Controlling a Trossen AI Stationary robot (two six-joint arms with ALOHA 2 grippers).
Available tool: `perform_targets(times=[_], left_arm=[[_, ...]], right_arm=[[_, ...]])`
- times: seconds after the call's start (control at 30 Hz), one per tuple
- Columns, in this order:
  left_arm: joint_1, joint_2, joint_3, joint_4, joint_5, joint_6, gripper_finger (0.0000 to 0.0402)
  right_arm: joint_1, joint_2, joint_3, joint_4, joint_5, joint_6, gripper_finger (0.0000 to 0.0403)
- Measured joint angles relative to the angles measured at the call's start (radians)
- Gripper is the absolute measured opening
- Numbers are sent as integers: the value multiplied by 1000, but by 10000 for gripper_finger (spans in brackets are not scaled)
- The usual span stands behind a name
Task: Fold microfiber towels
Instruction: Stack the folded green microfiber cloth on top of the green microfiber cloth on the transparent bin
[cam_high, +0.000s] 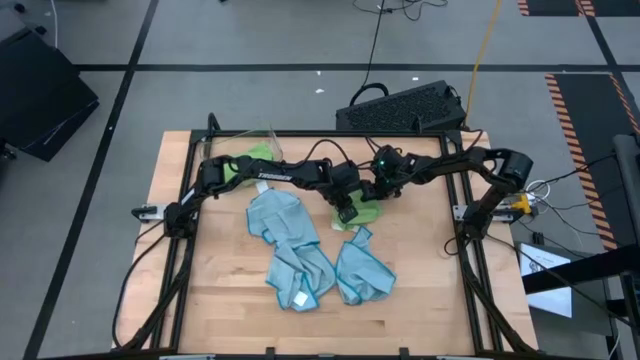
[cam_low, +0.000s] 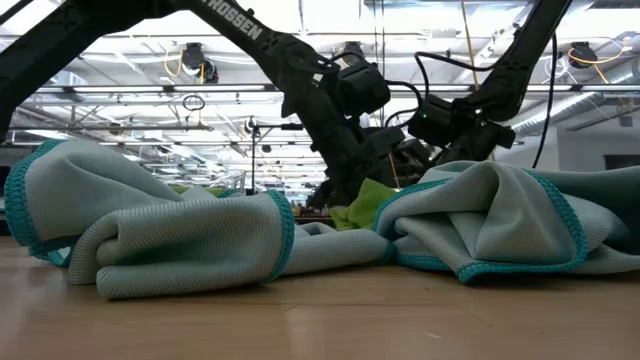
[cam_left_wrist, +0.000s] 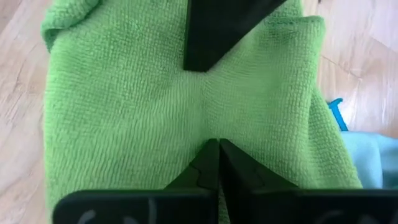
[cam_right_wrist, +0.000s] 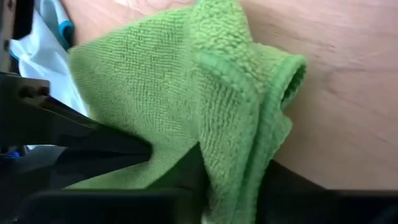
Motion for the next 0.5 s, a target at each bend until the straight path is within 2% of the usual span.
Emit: perform_targets(times=[0.07,0.13,0.33,0.5], left_arm=[[1,0,0,2,0,-1,22],[6,-2,0,-4,8,-15,23],[65,-112,1,-230,62,-176,23],[87,-233,1,-398,3,-210,28]], right_arm=[[0,0,0,0,16,-20,29],[0,0,0,0,21,-37,11],[-19,-14,-3,30,-11,-69,9],[-51,-89,-1,138,-84,-26,5]])
